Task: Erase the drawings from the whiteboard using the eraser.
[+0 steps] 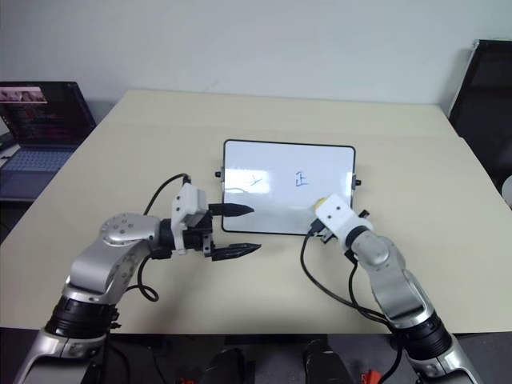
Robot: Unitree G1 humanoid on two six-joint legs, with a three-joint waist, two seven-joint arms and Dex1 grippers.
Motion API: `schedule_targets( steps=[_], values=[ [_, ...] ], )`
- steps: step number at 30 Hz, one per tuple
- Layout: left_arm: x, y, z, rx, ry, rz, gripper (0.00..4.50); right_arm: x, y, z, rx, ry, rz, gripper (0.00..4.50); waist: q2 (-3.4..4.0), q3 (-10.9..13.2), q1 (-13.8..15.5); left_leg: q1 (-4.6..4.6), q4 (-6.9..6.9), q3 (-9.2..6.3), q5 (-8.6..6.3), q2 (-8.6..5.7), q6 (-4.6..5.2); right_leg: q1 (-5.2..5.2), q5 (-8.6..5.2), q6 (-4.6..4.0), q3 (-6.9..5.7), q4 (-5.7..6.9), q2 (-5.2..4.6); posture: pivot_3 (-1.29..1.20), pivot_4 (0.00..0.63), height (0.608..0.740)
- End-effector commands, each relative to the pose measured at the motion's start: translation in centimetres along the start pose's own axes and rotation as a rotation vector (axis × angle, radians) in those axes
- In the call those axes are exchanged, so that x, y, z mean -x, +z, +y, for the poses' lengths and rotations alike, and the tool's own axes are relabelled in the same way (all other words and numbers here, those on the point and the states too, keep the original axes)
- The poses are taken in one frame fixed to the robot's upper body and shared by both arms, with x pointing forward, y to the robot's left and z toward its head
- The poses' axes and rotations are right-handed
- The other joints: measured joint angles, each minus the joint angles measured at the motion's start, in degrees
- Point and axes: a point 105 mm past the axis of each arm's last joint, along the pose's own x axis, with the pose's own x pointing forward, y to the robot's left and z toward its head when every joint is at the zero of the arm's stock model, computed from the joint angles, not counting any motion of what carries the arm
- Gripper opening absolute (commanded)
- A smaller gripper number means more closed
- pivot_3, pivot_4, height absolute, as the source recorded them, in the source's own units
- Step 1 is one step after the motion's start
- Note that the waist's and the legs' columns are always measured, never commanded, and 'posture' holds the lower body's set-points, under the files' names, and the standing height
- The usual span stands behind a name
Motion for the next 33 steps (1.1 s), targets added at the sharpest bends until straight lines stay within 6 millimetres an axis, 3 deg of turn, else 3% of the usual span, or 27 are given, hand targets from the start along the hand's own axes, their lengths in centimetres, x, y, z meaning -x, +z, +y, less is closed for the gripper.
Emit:
schedule_targets(
  steps=[1, 4, 7, 13, 17, 26, 33],
  values=[
    [0.0, 0.9, 0.0, -0.041, -0.003, -0.017, 4.5, -0.2, -0.8, -1.4, 0.04, -0.074, 0.047, 1.11, 0.0, 0.0, 0.0, 0.0, 0.01, 0.0, 0.0, -0.01, 0.0, 0.0, 0.0, 0.0, 0.01, 0.0, 0.0, 0.0, 0.15, 0.74],
    [0.0, 0.9, 0.0, -0.04, -0.005, -0.017, 4.5, -0.2, -0.7, -3.9, 0.076, -0.199, 0.05, 1.11, 0.0, 0.0, 0.01, 0.0, 0.11, 0.0, 0.01, -0.01, 0.01, -0.02, 0.01, -0.01, 0.02, 0.0, -0.01, 0.0, 0.15, 0.74],
    [-0.1, 0.9, 0.0, -0.039, -0.005, -0.018, 4.5, 0.0, -1.1, -4.3, 0.076, -0.209, 0.069, 1.11, -0.01, 0.0, 0.01, 0.0, 0.23, 0.0, 0.02, -0.02, 0.03, -0.08, 0.02, -0.02, 0.03, -0.02, -0.01, 0.0, 0.15, 0.74],
    [-0.1, 0.8, 0.1, -0.04, -0.003, -0.016, 4.5, 0.5, -2.3, -0.6, 0.057, 0.006, 0.112, 1.11, -0.05, -0.03, 0.07, 0.0, 0.19, -0.01, 0.01, -0.02, 0.03, 0.0, 0.02, -0.02, 0.02, -0.03, -0.01, 0.0, 0.15, 0.74],
    [-0.1, 0.8, 0.1, -0.04, -0.001, -0.017, 4.5, 0.8, -2.6, 0.9, 0.063, 0.08, 0.129, 1.11, -0.05, -0.03, -0.12, 0.01, 0.19, -0.01, 0.01, -0.01, 0.03, -0.01, 0.02, -0.02, 0.02, -0.01, -0.01, 0.0, 0.15, 0.74],
    [0.1, 0.5, 0.0, -0.03, 0.011, -0.016, 4.5, 0.4, -0.4, -4.2, 0.106, -0.174, 0.042, 1.11, -0.08, 0.0, -0.55, 0.02, 0.32, 0.0, 0.02, -0.03, 0.04, -0.13, 0.02, -0.02, 0.07, -0.05, -0.02, 0.0, 0.15, 0.74],
    [0.8, -0.4, -0.1, -0.016, 0.038, 0.002, 4.5, 0.5, -2.0, -3.4, 0.096, -0.119, 0.104, 1.11, -0.09, 0.0, -0.59, 0.0, 0.14, 0.01, 0.01, -0.03, 0.03, 0.0, 0.02, -0.02, 0.06, -0.04, -0.02, 0.0, 0.15, 0.74]
  ],
)
